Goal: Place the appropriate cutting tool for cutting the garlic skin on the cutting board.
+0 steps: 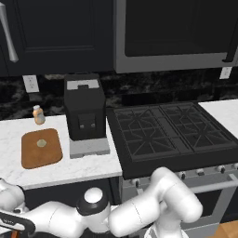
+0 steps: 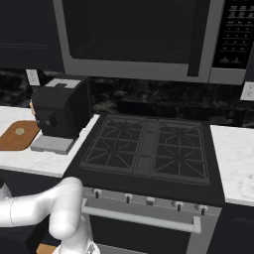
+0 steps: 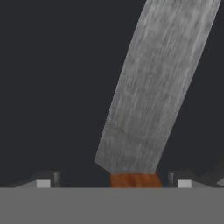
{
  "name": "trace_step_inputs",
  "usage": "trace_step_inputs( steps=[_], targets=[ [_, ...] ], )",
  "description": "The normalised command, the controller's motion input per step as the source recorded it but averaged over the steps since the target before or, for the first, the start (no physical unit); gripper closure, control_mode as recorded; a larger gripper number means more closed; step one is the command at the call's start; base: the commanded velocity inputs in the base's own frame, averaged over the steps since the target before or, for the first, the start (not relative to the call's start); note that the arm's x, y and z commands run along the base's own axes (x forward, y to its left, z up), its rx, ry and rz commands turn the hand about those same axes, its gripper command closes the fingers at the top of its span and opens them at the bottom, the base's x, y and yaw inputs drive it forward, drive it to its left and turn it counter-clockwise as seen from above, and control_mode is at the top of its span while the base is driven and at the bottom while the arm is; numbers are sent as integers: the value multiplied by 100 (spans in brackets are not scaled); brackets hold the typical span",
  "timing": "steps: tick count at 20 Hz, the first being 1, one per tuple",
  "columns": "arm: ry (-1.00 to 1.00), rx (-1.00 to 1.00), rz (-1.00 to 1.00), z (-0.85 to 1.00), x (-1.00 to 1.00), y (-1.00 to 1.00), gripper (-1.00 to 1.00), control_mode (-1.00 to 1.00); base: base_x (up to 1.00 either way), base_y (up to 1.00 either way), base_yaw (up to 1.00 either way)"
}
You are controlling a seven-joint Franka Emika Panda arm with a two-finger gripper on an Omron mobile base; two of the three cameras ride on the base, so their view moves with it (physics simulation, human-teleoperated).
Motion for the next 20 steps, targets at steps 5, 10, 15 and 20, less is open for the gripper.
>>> trace_step_inputs(
  steps=[5, 10, 15, 20],
  targets=[
    [-9, 2, -5, -30, -9, 4, -100, -100, 0, 0, 0],
    [-16, 8, -8, -25, -41, -2, 100, -100, 0, 0, 0],
    [-13, 6, -15, -2, -22, 1, 100, -100, 0, 0, 0],
    [-9, 2, -31, 67, -15, 19, 100, -100, 0, 0, 0]
  ],
)
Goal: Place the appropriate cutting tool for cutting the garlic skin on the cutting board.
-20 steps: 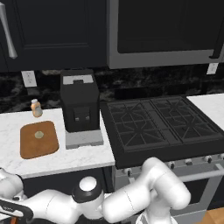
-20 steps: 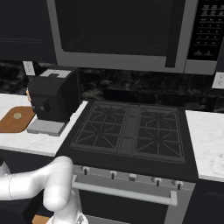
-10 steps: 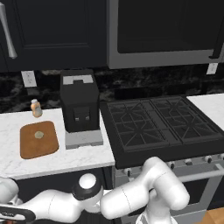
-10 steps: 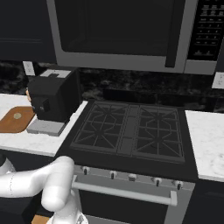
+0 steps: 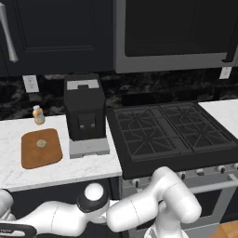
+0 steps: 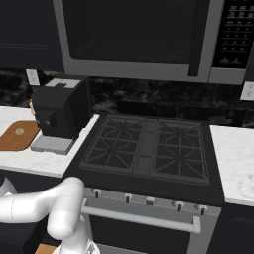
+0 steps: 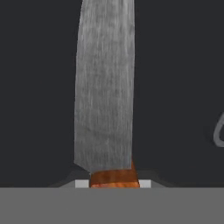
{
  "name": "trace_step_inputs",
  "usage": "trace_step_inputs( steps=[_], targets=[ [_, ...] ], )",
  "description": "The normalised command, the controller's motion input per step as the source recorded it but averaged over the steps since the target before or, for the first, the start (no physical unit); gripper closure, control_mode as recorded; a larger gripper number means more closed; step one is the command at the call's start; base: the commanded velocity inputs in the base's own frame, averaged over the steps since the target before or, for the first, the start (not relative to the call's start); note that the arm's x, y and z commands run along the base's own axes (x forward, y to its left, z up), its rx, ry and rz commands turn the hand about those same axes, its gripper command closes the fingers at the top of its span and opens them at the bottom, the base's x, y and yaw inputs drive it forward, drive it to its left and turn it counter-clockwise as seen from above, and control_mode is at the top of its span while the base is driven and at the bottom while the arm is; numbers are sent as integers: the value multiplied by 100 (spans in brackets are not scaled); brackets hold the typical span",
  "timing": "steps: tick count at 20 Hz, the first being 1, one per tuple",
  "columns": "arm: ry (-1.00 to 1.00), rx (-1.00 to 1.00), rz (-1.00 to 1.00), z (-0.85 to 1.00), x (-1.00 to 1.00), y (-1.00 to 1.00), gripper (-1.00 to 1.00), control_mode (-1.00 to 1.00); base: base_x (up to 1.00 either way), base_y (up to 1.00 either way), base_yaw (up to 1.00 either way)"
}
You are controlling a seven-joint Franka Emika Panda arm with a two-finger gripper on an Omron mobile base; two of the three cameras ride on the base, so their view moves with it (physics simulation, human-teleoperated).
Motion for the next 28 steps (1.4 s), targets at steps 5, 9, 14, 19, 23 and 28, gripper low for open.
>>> trace_step_inputs(
  steps=[5, 9, 14, 19, 23, 28],
  targets=[
    [-1, 8, -54, 57, -47, 0, 100, -100, 0, 0, 0],
    [-1, 9, -62, 40, -82, -9, 100, -100, 0, 0, 0],
    [-13, 0, -49, 78, -40, -42, 100, -100, 0, 0, 0],
    [-21, 0, -45, 54, -23, -51, 100, -100, 0, 0, 0],
    [-23, 0, -38, 48, 0, -49, 100, -100, 0, 0, 0],
    [-23, -1, -28, 55, 28, -30, 100, -100, 0, 0, 0]
  ],
)
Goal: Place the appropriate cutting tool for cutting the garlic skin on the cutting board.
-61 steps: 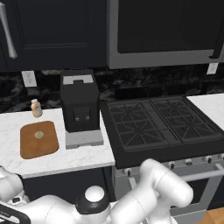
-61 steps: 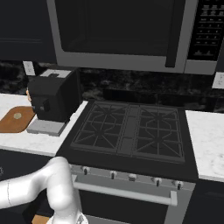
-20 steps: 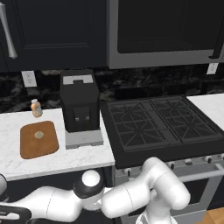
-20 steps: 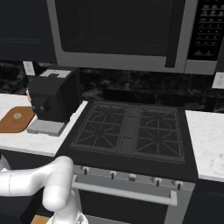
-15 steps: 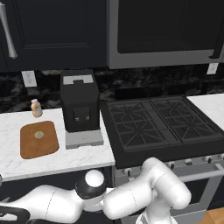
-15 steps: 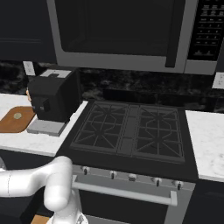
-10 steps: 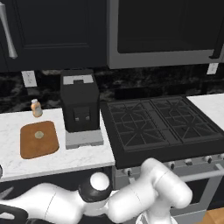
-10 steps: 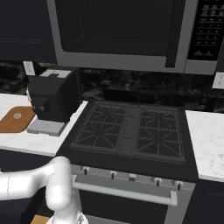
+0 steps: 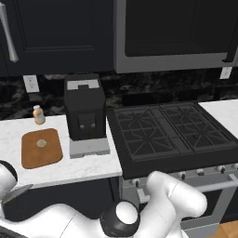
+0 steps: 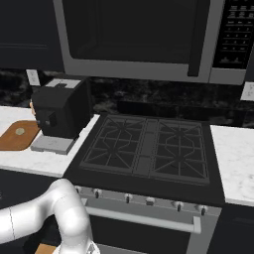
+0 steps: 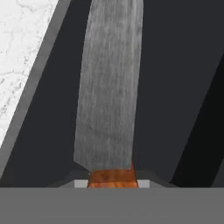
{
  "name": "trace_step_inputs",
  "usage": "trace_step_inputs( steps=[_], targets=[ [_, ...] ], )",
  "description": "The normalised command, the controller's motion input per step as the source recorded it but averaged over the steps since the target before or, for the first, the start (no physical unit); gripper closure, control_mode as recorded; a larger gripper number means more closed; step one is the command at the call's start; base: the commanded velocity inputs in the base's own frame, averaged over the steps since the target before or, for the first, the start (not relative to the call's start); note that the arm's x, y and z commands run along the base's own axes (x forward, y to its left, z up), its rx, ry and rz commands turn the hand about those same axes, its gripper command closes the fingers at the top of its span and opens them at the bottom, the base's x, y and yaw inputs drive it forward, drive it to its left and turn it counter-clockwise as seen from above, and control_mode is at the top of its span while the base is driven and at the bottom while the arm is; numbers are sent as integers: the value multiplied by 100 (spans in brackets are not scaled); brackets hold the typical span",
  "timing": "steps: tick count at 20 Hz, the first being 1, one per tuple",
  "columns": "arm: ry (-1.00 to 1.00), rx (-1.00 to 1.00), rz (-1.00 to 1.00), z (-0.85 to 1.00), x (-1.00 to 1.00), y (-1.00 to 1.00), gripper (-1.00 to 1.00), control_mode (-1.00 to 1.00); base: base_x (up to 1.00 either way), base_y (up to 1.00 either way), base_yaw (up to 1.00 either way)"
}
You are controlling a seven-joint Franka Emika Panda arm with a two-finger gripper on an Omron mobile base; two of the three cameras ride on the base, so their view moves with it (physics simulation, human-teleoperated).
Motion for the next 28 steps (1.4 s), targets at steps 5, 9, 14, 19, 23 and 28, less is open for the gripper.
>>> trace_step_inputs(
  steps=[5, 9, 14, 19, 23, 28],
  targets=[
    [-13, -4, -16, 64, 75, -6, 100, -100, 0, 0, 0],
    [-1, -2, -12, 40, 89, -5, 100, -100, 0, 0, 0],
    [0, 0, -7, 9, 94, -1, 100, -100, 0, 0, 0],
    [0, 0, -7, 0, 67, -9, 100, -100, 0, 0, 0],
    [0, 0, -4, 0, 61, -8, 100, -100, 0, 0, 0],
    [0, 0, -5, -6, 47, -26, 100, -100, 0, 0, 0]
  ],
)
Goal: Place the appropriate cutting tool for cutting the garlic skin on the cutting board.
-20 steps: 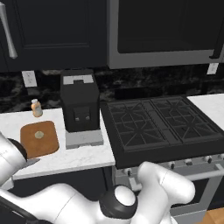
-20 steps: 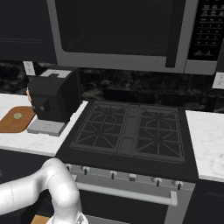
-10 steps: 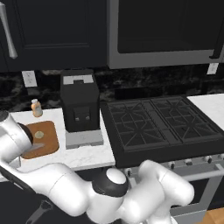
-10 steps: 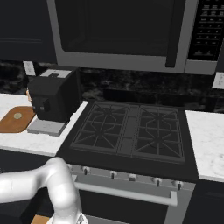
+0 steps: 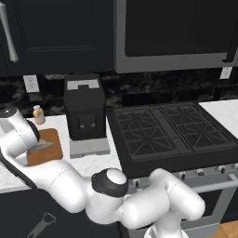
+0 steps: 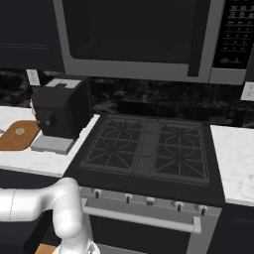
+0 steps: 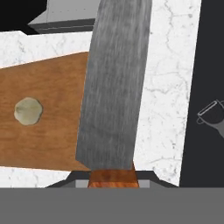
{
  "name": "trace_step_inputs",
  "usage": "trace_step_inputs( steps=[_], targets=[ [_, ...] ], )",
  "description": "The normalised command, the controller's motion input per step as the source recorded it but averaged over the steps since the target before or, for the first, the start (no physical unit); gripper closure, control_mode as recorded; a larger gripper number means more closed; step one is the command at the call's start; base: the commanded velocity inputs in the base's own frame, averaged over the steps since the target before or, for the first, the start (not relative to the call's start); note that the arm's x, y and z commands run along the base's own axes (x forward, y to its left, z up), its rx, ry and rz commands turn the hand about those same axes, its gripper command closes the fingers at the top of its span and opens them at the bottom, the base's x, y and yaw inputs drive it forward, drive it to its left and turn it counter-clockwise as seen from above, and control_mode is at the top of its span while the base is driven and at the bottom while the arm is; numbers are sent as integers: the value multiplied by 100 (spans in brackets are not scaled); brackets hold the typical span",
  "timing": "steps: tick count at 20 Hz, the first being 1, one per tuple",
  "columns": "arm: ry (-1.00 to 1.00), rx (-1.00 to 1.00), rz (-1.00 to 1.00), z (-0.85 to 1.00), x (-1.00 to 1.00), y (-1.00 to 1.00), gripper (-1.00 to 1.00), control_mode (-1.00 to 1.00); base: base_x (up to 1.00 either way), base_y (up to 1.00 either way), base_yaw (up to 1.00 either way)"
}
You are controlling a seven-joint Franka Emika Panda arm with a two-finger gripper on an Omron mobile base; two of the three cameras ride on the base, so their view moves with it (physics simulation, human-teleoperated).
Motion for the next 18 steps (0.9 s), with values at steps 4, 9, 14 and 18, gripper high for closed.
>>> trace_step_inputs(
  steps=[4, 9, 14, 18],
  targets=[
    [0, 0, -3, -22, 38, -32, 100, -100, 0, 0, 0],
    [3, 1, 0, -32, 30, -21, 100, -100, 0, 0, 0],
    [4, 1, 0, -37, 32, -10, 100, -100, 0, 0, 0],
    [1, 1, 0, -31, 27, -5, 100, -100, 0, 0, 0]
  ],
)
